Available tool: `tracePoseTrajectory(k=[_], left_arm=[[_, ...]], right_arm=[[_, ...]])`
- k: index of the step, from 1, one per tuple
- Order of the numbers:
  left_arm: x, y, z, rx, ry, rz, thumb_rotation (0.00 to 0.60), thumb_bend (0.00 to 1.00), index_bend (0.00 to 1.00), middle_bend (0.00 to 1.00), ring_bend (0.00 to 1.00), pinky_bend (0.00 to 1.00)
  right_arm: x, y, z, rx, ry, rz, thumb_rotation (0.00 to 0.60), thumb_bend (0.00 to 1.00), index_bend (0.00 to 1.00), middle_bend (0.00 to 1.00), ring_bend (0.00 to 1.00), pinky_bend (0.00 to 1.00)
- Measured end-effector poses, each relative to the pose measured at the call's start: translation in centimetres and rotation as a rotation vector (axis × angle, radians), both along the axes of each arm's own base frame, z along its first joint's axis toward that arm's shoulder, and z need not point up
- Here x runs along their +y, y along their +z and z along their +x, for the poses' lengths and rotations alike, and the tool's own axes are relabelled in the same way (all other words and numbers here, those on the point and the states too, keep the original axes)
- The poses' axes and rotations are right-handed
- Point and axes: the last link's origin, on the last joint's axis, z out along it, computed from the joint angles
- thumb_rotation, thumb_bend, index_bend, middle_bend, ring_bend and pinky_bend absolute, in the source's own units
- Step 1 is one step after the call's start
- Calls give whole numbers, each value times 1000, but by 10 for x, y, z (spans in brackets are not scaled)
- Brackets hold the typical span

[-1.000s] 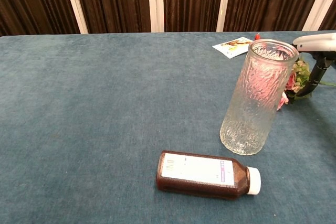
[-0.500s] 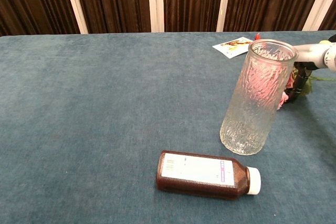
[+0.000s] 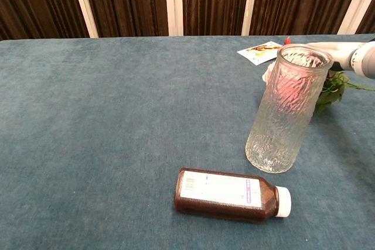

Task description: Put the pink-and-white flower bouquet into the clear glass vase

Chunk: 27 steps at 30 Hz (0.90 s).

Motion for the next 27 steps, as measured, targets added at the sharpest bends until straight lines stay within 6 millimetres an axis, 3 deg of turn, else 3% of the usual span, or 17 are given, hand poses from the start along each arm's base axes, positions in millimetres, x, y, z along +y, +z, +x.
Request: tracePoseTrajectory(k=[9, 17, 21, 27], left_arm=[[0, 4, -1, -7, -6, 18, 600, 166, 121, 0, 0, 130], [0, 2, -1, -9, -9, 12, 600, 166, 122, 0, 0, 130], [1, 1, -2, -6, -7, 7, 600, 166, 122, 0, 0, 130], [3, -2, -2, -1, -6, -4, 600, 166, 122, 0, 0, 130]], right_arm=[[-5, 22, 15, -231, -58, -43, 600, 415, 658, 469, 519, 165], [-8, 65, 44, -638, -150, -68, 600, 415, 666, 469, 519, 166], [-1, 88, 64, -867, -189, -42, 600, 415, 666, 469, 518, 166], [26, 117, 101, -1131, -209, 44, 600, 423, 666, 468, 518, 166]])
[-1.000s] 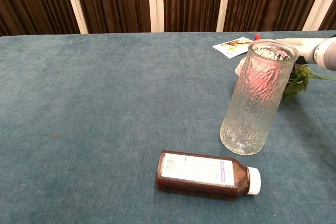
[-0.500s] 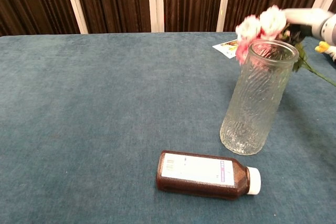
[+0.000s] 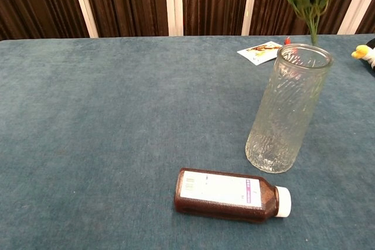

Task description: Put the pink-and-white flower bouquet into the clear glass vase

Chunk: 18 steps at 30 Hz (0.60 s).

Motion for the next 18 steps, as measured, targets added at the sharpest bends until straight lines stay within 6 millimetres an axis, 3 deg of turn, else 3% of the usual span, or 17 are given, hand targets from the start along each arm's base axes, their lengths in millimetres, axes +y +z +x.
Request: tracePoseTrajectory(k=[10, 18], left_arm=[[3, 0, -2, 2, 4, -9, 600, 166, 122, 0, 0, 130], [6, 1, -4, 0, 7, -12, 600, 166, 123, 0, 0, 130]], right_arm=[[55, 25, 47, -112, 104, 5, 600, 454, 685, 468, 518, 165], [49, 40, 59, -118, 90, -30, 600, 458, 693, 469, 519, 166]])
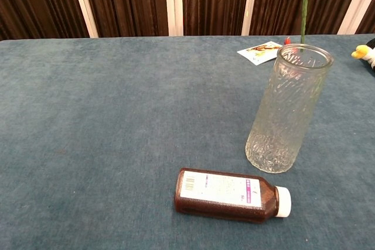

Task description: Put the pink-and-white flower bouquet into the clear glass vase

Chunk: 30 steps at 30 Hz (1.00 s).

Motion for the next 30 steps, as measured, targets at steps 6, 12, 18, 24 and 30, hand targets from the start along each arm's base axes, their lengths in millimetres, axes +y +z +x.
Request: tracePoseTrajectory(k=[6, 12, 18, 24, 30], left_arm=[[1, 2, 1, -2, -14, 15, 600, 166, 122, 0, 0, 130], [2, 3, 5, -18, -67, 54, 600, 166, 122, 0, 0, 119], [0, 5, 6, -29, -101, 85, 600, 166, 122, 0, 0, 116], [-1, 9, 5, -50, -104, 108, 600, 166, 121, 0, 0, 115], [-2, 12, 5, -60, -106, 111, 600, 166, 121, 0, 0, 116]], right_arm=[[-6, 15, 13, -20, -15, -40, 600, 464, 694, 468, 519, 165], [2, 21, 25, -51, -22, -26, 600, 468, 695, 469, 518, 166], [15, 22, 35, -62, -31, 4, 600, 469, 695, 468, 519, 166], [33, 22, 44, -54, -13, 21, 600, 471, 695, 468, 519, 166], [35, 14, 37, -35, -34, 28, 600, 473, 698, 468, 519, 166]])
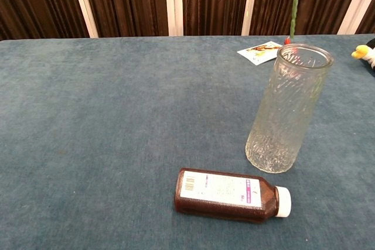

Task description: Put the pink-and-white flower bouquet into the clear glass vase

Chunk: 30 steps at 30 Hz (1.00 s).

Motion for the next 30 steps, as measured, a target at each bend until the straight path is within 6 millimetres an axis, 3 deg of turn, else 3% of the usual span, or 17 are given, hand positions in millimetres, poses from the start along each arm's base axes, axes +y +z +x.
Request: tracePoseTrajectory(k=[14, 21, 30], left_arm=[[-2, -2, 3, 11, -4, 8, 600, 166, 121, 0, 0, 116], [-2, -5, 4, 12, -3, -4, 600, 166, 121, 0, 0, 115], [-2, -6, 4, 15, -3, -11, 600, 166, 121, 0, 0, 116]], right_arm=[[-12, -18, -33, 28, -31, 14, 600, 474, 706, 468, 519, 166], [-9, -24, -43, 29, -29, 43, 600, 474, 707, 468, 503, 166], [0, -48, -64, 42, -11, 115, 600, 473, 707, 469, 456, 159]])
